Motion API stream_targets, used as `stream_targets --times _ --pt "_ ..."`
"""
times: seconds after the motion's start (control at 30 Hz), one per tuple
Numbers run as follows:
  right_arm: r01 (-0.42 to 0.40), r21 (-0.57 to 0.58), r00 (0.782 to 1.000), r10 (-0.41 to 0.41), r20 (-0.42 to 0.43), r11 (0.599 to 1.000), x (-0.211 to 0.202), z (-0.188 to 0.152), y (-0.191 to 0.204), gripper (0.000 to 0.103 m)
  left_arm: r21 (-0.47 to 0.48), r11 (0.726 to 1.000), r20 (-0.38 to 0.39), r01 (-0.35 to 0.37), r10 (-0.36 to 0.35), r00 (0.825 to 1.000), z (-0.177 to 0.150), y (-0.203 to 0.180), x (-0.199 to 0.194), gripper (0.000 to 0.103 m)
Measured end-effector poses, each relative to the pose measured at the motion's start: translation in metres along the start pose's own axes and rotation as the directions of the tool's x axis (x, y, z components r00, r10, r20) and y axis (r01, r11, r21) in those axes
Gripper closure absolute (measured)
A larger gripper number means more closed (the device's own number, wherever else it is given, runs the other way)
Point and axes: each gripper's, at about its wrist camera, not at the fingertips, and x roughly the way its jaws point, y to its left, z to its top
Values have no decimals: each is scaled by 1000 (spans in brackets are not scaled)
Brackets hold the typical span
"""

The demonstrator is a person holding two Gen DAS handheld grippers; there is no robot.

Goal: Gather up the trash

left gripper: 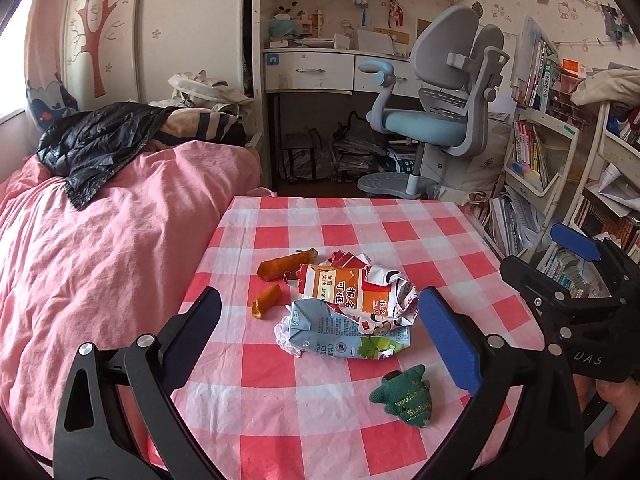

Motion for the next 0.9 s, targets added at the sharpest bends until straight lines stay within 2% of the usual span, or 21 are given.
stream_targets --times 0.17,0.37,0.9 --pt "0 -11 1000 0 -1 1000 0 1 1 7 1 1000 12 -3 3 1000 0 -1 0 7" --pt "-3 -20 1000 2 -6 1000 3 1 2 7 4 1000 -54 -18 18 998 -1 2 10 7" --pt "-24 -75 999 22 -33 997 4 -1 12 7 -39 997 -83 -62 59 995 0 17 14 7"
